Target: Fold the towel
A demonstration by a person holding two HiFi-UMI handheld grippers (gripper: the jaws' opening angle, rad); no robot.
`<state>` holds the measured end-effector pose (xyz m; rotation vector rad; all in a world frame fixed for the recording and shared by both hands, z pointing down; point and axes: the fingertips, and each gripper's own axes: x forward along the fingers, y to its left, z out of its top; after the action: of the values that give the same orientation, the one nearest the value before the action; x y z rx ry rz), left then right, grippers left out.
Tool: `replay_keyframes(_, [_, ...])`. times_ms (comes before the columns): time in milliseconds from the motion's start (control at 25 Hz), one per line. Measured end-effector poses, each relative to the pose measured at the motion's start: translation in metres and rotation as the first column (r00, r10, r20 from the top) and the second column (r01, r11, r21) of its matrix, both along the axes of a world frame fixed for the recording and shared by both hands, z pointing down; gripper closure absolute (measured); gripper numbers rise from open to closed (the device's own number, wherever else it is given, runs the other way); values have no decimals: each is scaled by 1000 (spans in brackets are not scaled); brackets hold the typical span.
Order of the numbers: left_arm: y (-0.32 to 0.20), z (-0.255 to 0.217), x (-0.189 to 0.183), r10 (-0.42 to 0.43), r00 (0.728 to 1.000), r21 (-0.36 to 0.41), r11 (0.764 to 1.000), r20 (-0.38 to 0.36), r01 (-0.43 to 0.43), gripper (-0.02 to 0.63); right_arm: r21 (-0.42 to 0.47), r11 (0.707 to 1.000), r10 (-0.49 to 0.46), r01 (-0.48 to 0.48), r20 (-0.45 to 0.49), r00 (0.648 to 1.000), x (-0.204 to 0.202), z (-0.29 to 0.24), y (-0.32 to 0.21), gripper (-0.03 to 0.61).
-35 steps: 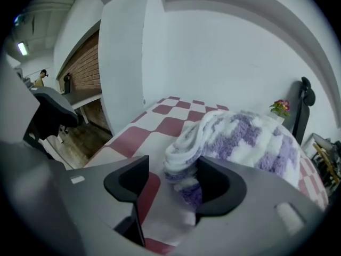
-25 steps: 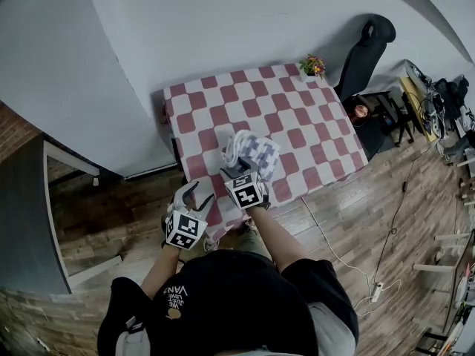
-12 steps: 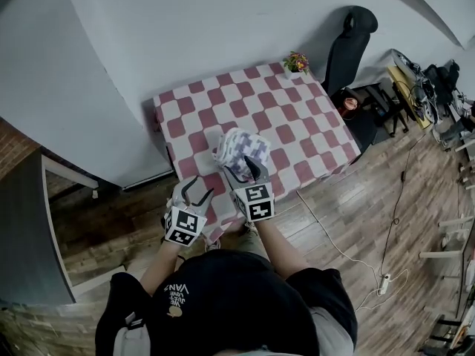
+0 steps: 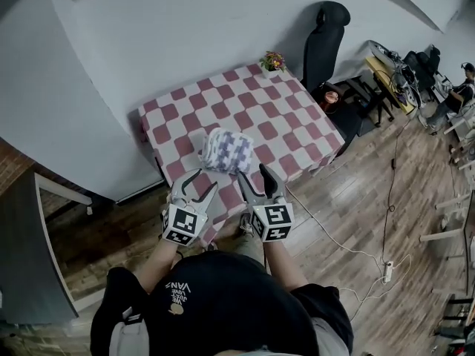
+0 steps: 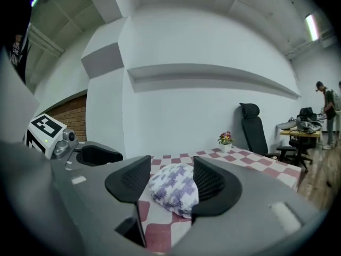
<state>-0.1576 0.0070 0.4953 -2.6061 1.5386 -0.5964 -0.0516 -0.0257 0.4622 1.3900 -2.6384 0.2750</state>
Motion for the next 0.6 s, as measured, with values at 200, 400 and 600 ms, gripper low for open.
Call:
replay_keyframes(200, [12, -14, 8, 27, 1000, 34, 999, -10, -26, 399, 33, 997, 63, -64, 28, 998, 27, -9, 24, 390])
replay_keyframes(400, [27, -15, 6, 46, 999, 35, 998, -7, -46, 426, 35, 993, 111, -113, 53, 992, 36, -9, 42, 490])
replay_keyframes(600, [39, -14, -1, 50, 999, 38, 998, -9, -50, 547, 5, 991, 131, -132, 64, 989, 37, 5, 55, 572])
